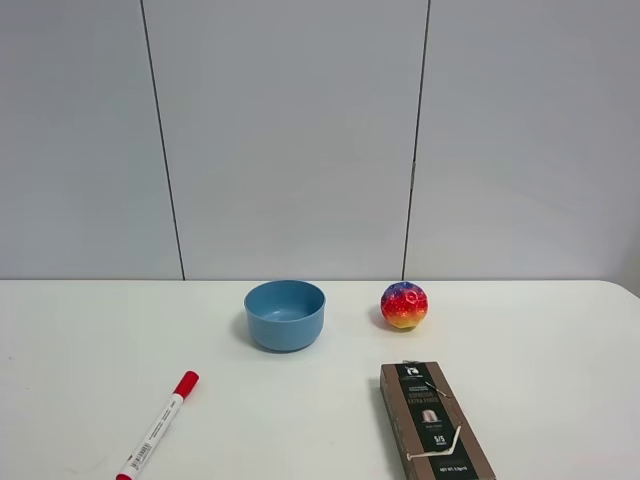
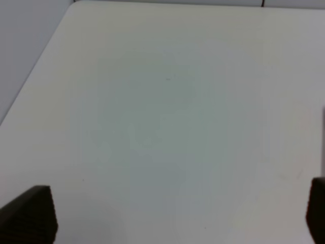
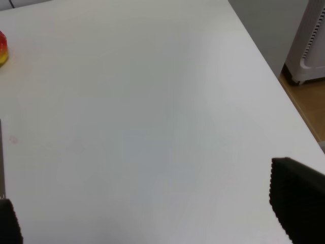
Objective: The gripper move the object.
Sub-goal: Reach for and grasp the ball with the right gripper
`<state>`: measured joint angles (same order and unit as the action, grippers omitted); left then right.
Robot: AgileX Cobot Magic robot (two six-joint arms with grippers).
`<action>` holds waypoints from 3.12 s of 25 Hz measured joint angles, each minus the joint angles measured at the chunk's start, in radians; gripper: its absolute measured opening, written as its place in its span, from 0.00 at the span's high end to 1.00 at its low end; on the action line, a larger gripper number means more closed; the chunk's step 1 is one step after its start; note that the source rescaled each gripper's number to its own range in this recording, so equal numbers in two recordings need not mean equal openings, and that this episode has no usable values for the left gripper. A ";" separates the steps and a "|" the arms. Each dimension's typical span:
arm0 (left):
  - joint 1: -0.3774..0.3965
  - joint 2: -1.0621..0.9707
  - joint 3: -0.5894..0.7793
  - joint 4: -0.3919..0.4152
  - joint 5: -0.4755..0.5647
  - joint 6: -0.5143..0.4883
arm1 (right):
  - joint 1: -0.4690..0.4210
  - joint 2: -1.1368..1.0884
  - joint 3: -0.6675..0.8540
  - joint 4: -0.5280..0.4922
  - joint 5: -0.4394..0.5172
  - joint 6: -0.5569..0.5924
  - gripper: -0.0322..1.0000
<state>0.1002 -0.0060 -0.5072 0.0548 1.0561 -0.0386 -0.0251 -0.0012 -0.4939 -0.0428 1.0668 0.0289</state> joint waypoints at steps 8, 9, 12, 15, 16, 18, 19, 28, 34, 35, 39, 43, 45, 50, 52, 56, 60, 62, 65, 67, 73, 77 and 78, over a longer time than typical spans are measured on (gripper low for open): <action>0.000 0.000 0.000 0.000 0.000 0.000 | 0.000 0.000 0.000 0.000 0.000 0.000 0.00; 0.000 0.000 0.000 0.000 0.000 0.000 | 0.000 0.000 0.000 0.000 0.000 0.000 0.00; 0.000 0.000 0.000 0.000 0.000 0.000 | 0.000 0.000 0.000 0.000 0.000 0.000 0.00; 0.000 0.000 0.000 0.000 0.000 0.000 | 0.000 0.000 0.000 0.000 0.000 0.000 0.00; 0.000 0.000 0.000 0.000 0.000 0.000 | 0.000 0.000 0.000 0.000 0.000 0.000 0.00; 0.000 0.000 0.000 0.000 0.000 0.000 | 0.000 0.000 0.000 0.000 0.000 0.000 0.00; 0.000 0.000 0.000 0.000 0.000 0.000 | 0.000 0.000 0.000 0.000 0.000 0.000 0.00; 0.000 0.000 0.000 0.000 0.000 0.000 | 0.000 0.000 0.000 0.000 0.000 0.000 0.00; 0.000 0.000 0.000 0.000 0.000 0.000 | 0.000 0.000 0.000 0.000 0.000 0.000 0.00; 0.000 0.000 0.000 0.000 0.000 0.000 | 0.000 0.000 0.000 0.000 0.000 0.000 0.00; 0.000 0.000 0.000 0.000 0.000 0.000 | 0.000 0.000 0.000 0.000 0.000 0.000 0.00; 0.000 0.000 0.000 0.000 0.000 0.000 | 0.000 0.000 0.000 0.000 0.000 0.000 0.00; 0.000 0.000 0.000 0.000 0.000 0.000 | 0.000 0.000 0.000 0.000 0.000 0.000 0.00; 0.000 0.000 0.000 0.000 0.000 0.000 | 0.000 0.000 0.000 0.012 0.000 0.000 0.00; 0.000 0.000 0.000 0.000 0.000 0.000 | 0.000 0.027 0.000 0.032 0.001 0.000 0.00; 0.000 0.000 0.000 0.000 0.000 0.000 | 0.000 0.162 -0.037 0.043 0.001 0.000 0.00; 0.000 0.000 0.000 0.000 0.000 0.000 | 0.000 0.325 -0.134 0.035 -0.060 0.000 0.00; 0.000 0.000 0.000 0.000 0.000 0.000 | 0.000 0.422 -0.194 0.035 -0.109 0.000 0.00; 0.000 0.000 0.000 0.000 0.000 0.000 | 0.000 0.572 -0.269 0.035 -0.182 -0.008 0.00; 0.000 0.000 0.000 0.000 0.000 0.000 | 0.000 0.681 -0.311 0.036 -0.234 -0.020 0.00; 0.000 0.000 0.000 0.000 0.000 0.000 | 0.045 1.032 -0.382 0.043 -0.448 -0.029 0.00; 0.000 0.000 0.000 0.000 0.000 0.000 | 0.140 1.247 -0.452 0.043 -0.568 -0.029 0.00; 0.000 0.000 0.000 0.000 0.000 0.000 | 0.160 1.291 -0.472 0.043 -0.589 -0.029 0.00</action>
<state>0.1002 -0.0060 -0.5072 0.0548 1.0561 -0.0386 0.1345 1.2895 -0.9662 0.0000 0.4774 0.0000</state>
